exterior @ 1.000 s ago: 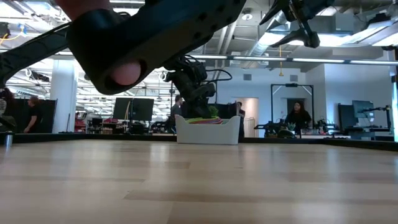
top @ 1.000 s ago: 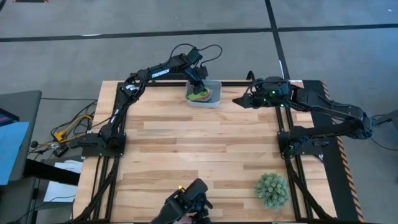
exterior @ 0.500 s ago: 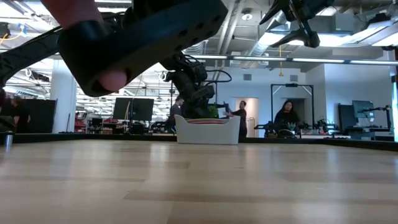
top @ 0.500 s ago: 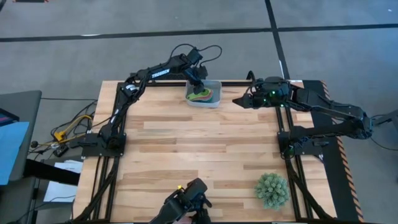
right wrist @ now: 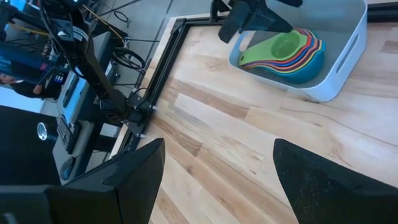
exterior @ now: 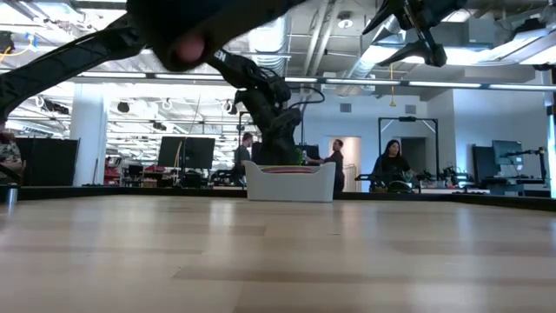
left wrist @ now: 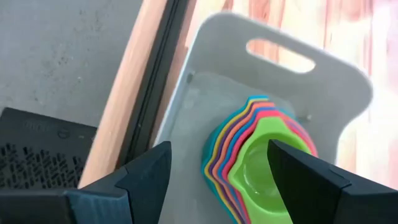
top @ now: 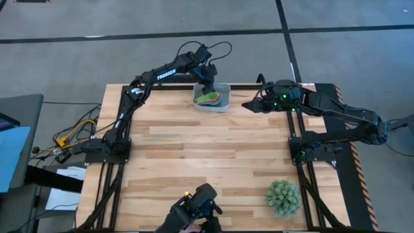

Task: Nest measuring cups in basket
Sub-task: Return to Home Position

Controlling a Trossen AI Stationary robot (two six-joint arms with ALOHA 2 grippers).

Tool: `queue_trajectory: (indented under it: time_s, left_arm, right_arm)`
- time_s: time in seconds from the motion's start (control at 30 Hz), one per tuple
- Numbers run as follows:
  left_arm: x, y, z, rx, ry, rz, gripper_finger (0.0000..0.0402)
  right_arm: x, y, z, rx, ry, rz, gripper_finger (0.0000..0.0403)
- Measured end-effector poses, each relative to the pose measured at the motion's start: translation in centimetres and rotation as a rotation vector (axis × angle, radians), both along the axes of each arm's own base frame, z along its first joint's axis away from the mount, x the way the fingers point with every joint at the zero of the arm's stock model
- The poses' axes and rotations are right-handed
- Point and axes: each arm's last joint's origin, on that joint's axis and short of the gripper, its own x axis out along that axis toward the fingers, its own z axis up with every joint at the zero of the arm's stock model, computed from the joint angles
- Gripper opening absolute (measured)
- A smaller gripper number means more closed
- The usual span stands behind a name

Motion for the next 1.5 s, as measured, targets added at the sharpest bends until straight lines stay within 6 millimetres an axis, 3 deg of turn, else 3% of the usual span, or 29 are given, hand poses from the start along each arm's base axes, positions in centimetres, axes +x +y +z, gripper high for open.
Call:
queue_trajectory:
  time_s: [0.53,0.97,1.23,1.5]
  left_arm:
    - [0.0,0.7,6.3,0.058,-0.139,0.015,0.0254]
    - [-0.8,0.2,7.9,0.02,-0.169,0.003,0.0254]
    - [-2.6,-1.0,12.5,0.043,-0.257,0.012,0.0254]
    - [-3.4,-4.3,16.8,0.044,-0.321,-0.026,0.0254]
  right_arm:
    - [0.1,-0.1,0.1,-0.04,-0.003,-0.002,0.0321]
    - [0.2,-0.1,0.5,-0.061,-0.044,0.0,0.0321]
    - [0.5,0.3,0.8,-0.096,-0.063,0.003,0.0321]
    - [0.7,0.9,0.9,-0.141,-0.057,-0.015,0.0321]
